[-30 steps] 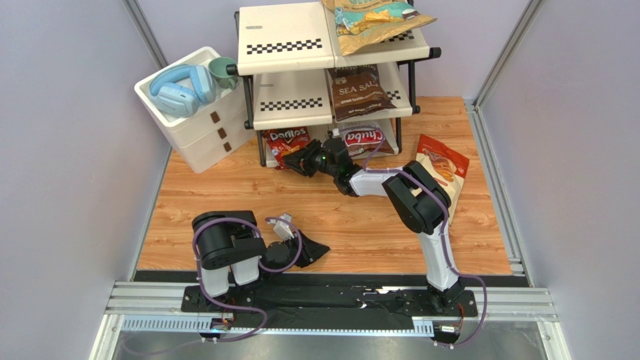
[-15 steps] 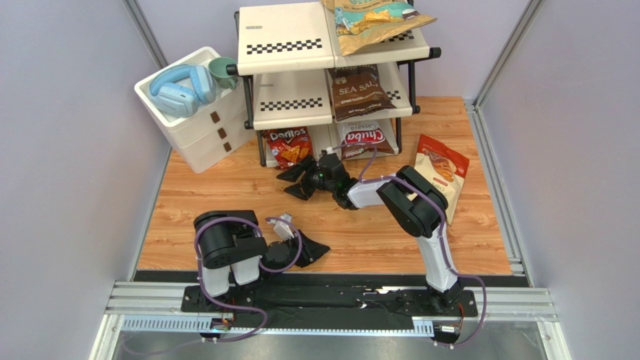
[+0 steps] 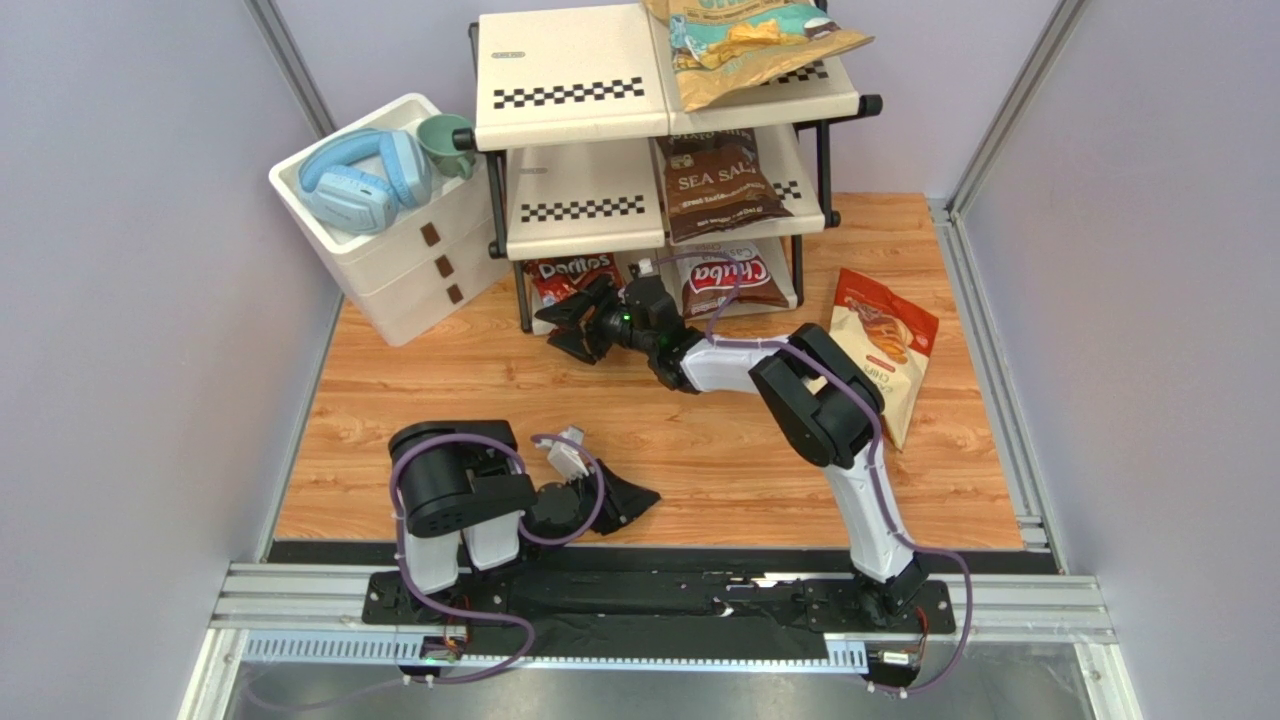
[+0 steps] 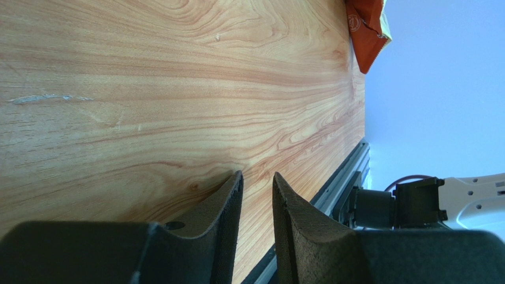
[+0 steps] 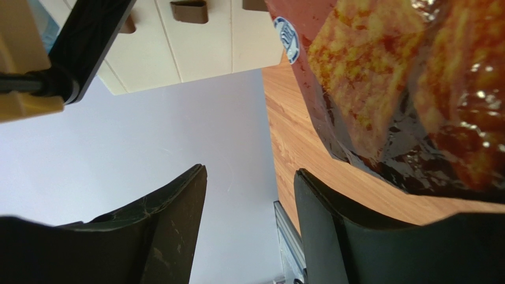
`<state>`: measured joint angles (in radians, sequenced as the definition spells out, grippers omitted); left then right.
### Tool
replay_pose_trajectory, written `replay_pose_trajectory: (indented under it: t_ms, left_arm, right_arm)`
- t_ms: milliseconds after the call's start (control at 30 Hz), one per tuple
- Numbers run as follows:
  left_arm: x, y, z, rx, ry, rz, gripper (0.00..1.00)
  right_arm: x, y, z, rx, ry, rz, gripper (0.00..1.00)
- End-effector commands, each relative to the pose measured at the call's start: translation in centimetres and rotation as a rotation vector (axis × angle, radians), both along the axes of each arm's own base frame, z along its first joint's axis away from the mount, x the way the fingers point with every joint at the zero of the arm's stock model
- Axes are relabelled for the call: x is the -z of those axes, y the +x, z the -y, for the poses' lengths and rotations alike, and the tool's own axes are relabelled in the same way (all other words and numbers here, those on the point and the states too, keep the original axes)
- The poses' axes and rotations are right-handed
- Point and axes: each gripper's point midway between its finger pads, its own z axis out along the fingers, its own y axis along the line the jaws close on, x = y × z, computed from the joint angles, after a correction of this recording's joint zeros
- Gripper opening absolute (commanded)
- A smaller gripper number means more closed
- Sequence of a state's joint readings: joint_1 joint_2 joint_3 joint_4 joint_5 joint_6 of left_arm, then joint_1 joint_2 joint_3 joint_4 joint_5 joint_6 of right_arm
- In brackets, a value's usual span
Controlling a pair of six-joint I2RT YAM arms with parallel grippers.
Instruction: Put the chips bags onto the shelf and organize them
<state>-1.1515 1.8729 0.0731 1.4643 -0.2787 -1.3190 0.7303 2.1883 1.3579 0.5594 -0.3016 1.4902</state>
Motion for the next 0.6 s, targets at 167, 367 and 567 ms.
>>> replay_pose_trajectory:
  t_ms: [167, 367, 567]
  left_arm:
    - [2.1, -0.8, -2.8, 0.0, 0.095, 0.002, 0.33]
    - [2.4, -0.7, -2.9, -0.002, 0.102, -0.003, 0.33]
    - [2.6, -0.9, -2.9, 0.008, 0.105, -0.009, 0.34]
  right_arm:
    - [3.4, 3.2, 1.2, 0.053, -0.063, -0.035, 0.6]
    - [3.8, 4.4, 2.7, 0.104, -0.061, -0.029, 0.6]
    - [2.9, 6.2, 2.7, 0.093, -0.027, -0.02, 0.6]
